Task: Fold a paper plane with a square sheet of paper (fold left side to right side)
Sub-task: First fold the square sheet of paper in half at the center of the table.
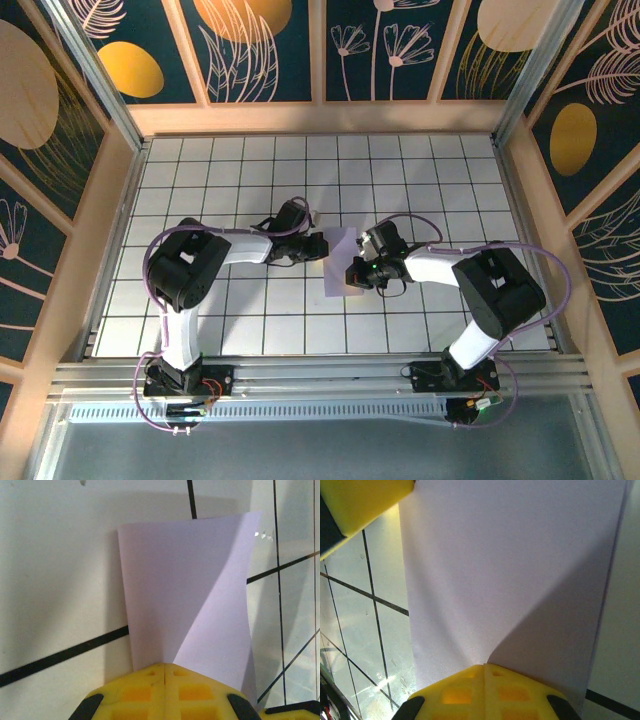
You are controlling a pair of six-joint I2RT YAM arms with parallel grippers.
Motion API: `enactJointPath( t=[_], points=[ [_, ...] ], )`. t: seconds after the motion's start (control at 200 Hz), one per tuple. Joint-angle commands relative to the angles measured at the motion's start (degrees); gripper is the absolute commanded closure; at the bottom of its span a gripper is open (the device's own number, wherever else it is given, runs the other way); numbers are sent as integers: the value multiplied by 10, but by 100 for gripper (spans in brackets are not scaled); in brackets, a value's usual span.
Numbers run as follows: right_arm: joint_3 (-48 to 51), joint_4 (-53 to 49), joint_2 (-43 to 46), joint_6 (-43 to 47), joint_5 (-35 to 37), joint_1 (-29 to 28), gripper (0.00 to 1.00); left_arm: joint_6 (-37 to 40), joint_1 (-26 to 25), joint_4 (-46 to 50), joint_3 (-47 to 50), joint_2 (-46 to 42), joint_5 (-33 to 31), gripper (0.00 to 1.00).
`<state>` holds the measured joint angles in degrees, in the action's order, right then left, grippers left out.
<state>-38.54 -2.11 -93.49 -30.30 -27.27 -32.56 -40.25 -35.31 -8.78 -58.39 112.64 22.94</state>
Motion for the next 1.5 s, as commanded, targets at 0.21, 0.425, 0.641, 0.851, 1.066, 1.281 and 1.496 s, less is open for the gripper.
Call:
enactJointPath(
  t=[0.21,0.425,0.641,0.851,1.066,1.281,1.496],
  points=[
    [42,-87,-40,8,95,9,100,5,37,-7,-3,20,-66,98],
    [40,-84,-39,7,89,9,100,14,42,-15,-5,5,-57,98],
    [41,-79,-36,2,81,9,100,15,41,-26,19,-46,-23,98],
    [43,-70,-40,0,78,9,100,-21,32,-113,66,-66,63,99],
    [43,-69,-45,0,78,9,100,-20,8,-112,12,-14,85,98],
    [43,-70,-44,1,79,9,100,-10,8,-91,-19,25,52,98],
    [43,-73,-42,1,80,9,100,-4,9,-86,-25,49,27,98]
  ],
)
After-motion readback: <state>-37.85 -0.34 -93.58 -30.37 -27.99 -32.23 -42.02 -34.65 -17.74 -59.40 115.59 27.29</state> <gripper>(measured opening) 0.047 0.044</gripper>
